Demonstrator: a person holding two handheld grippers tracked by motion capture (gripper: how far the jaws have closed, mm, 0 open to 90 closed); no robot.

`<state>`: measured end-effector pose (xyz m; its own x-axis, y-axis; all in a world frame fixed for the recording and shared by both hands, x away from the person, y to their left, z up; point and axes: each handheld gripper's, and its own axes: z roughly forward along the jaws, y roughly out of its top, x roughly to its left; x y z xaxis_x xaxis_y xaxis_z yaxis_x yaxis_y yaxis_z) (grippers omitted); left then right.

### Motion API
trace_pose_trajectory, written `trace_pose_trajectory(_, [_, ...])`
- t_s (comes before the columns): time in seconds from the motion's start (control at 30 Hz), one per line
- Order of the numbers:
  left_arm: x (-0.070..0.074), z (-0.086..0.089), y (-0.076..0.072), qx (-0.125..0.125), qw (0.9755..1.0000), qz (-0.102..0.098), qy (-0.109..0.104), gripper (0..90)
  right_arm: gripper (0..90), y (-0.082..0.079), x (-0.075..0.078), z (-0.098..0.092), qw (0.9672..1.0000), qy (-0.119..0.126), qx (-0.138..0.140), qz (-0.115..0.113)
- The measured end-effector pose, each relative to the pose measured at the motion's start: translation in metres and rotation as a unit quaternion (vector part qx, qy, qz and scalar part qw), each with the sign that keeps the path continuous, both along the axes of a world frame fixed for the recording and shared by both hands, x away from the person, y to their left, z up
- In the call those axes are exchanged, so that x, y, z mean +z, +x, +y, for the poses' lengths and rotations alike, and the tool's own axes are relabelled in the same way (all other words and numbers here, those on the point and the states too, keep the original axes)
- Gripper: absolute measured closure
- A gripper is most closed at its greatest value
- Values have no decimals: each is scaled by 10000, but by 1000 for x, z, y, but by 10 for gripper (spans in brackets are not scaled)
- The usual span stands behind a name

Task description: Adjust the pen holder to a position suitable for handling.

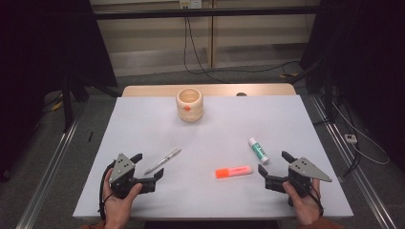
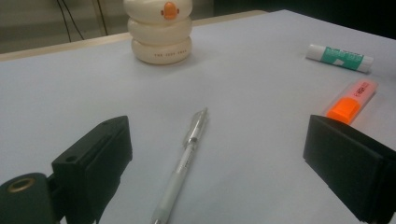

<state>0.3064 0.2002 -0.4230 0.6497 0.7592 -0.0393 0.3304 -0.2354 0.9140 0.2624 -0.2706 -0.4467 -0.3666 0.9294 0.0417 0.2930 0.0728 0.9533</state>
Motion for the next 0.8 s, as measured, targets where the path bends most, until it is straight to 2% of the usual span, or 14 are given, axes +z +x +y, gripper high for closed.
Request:
trace_pose_trajectory(0.2, [0, -2, 3, -7, 9998, 167, -50, 77, 38, 0, 0, -1, 10000, 28, -10, 16])
trace_pose_trajectory(0.37, [2, -3, 8, -60, 9997, 239, -9, 76, 37, 0, 0, 0, 10000, 44, 27, 27])
trace_pose_trajectory(0.57, [7, -4, 20, -17, 9993, 353, -111, 47, 38, 0, 0, 2, 10000, 7, 36, 22])
trace_pose_trajectory(0.63, [8, -5, 23, -50, 9992, 367, -114, 46, 38, 1, 0, 2, 10000, 10, 34, 28])
trace_pose_trajectory(0.67, [10, -6, 27, -151, 9990, 411, -81, 46, 38, 1, 0, 1, 10000, 20, 32, 29])
trace_pose_trajectory(0.77, [11, -7, 32, -166, 9989, 432, -98, 57, 38, 1, 0, 2, 10000, 12, 42, 43])
trace_pose_trajectory(0.8, [13, -8, 37, -175, 9989, 414, -87, 57, 37, 1, 0, 2, 10000, 17, 50, 46])
